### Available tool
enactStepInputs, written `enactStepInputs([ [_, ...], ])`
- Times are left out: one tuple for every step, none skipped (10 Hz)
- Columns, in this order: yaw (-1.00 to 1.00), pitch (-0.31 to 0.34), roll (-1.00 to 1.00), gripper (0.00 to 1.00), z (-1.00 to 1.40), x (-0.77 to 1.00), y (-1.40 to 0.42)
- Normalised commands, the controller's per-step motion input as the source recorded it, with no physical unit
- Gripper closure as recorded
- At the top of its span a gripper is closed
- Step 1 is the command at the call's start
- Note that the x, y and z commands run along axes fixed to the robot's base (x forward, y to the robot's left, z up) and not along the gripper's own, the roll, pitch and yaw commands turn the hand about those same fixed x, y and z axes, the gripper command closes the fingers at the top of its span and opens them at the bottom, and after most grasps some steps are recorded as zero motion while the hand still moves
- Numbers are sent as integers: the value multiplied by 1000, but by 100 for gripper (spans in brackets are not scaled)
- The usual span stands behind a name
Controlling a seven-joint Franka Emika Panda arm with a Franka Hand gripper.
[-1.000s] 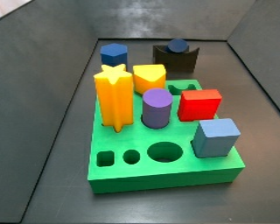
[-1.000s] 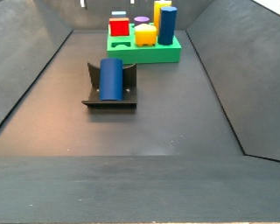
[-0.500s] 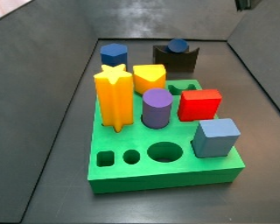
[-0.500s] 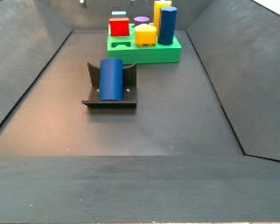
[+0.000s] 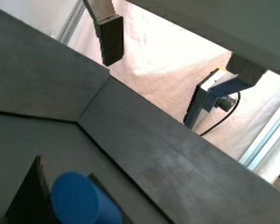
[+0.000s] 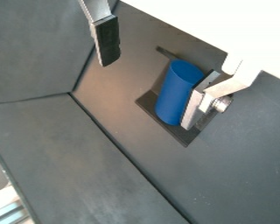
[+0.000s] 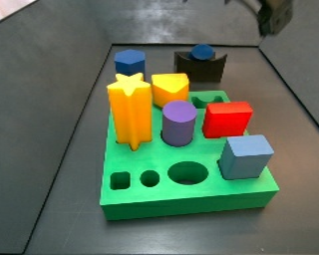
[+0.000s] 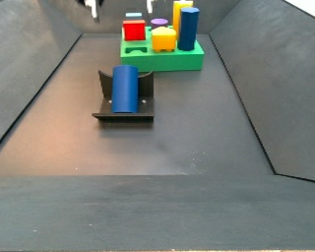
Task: Pick up the oval object. Move up. Place the oval object on the fixture. Regrasp the oval object. Move to above the board. Insert the oval object.
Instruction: Regrasp the oval object.
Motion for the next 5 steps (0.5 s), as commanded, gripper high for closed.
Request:
enactStepInputs([
  [132, 13, 140, 0, -1000, 56, 61],
  [124, -7, 109, 0, -1000, 67, 57],
  [107, -38, 88, 0, -1000, 79, 52],
  [95, -59, 79, 0, -1000, 85, 47],
  [77, -76, 74, 0, -1000, 92, 42],
])
